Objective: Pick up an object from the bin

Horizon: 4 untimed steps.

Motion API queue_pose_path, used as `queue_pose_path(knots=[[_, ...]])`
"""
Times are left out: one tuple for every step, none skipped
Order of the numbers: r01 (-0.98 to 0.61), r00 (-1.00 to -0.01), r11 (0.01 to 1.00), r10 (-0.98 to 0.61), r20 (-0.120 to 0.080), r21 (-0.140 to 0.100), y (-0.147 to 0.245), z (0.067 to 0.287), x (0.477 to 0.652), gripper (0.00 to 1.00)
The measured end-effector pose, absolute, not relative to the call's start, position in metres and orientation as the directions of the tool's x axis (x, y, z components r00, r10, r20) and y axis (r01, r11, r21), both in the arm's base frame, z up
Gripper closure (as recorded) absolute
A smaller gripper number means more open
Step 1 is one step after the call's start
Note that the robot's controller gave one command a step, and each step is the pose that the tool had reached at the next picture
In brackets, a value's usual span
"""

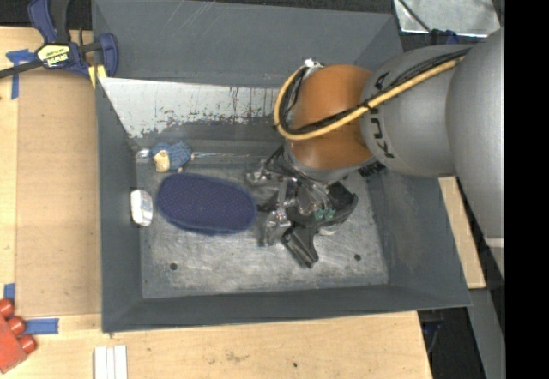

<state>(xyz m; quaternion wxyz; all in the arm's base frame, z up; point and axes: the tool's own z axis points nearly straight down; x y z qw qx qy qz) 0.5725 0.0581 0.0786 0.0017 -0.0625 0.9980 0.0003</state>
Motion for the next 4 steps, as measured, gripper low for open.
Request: queue_pose_path(knots=[[-0.124,-0.992,0.992,-0.124,-0.015,0.001,0.0585,0.0816,0.5755,1.00],[-0.125,-0.992,0.992,-0.125,-0.003,0.000,0.0581,0.0786,0.5725,0.00],[-0.124,-0.992,0.992,-0.124,-0.015,0.001,0.0584,0.0816,0.5754,1.00],[-0.125,-0.992,0.992,-0.125,-0.004,0.001,0.0581,0.0787,0.5725,0.00]])
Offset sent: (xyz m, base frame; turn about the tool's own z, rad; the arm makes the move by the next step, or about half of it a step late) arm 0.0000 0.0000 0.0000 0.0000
